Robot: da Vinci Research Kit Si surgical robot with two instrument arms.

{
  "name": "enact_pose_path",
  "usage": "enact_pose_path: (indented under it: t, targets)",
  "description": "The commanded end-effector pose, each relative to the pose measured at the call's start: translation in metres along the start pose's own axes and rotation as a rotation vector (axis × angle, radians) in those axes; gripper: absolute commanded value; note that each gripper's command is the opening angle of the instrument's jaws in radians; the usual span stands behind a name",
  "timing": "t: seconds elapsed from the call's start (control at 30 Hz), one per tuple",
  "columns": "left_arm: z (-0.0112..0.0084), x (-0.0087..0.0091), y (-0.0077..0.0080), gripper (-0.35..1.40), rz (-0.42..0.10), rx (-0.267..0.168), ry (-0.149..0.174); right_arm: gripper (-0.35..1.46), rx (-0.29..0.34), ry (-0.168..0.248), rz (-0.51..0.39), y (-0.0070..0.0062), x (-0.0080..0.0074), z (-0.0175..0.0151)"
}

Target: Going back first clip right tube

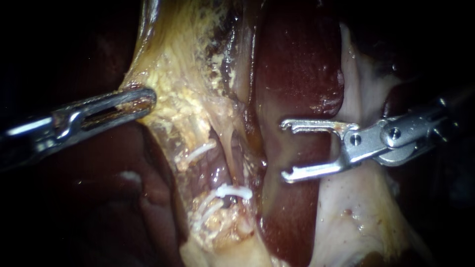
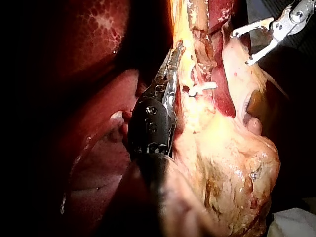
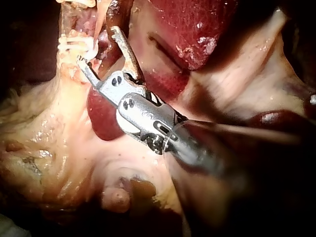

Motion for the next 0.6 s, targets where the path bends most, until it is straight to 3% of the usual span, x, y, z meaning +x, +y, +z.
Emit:
enact_pose_path:
  t: [0.03,0.37,0.6]
  targets:
    - [0.0003,0.0003,0.0002,-0.35,0.002,0.0,-0.004,0.6,0.0,0.0,0.001,0.0,-0.0001,0.0]
    - [0.0061,0.0043,0.0023,-0.35,0.027,-0.003,0.035,0.6,0.0,0.0,0.0,0.0,-0.0003,0.0]
    - [0.0091,0.0043,0.0011,-0.35,0.024,0.009,0.043,0.6,0.0,0.0,0.0,0.0,-0.0003,-0.0001]
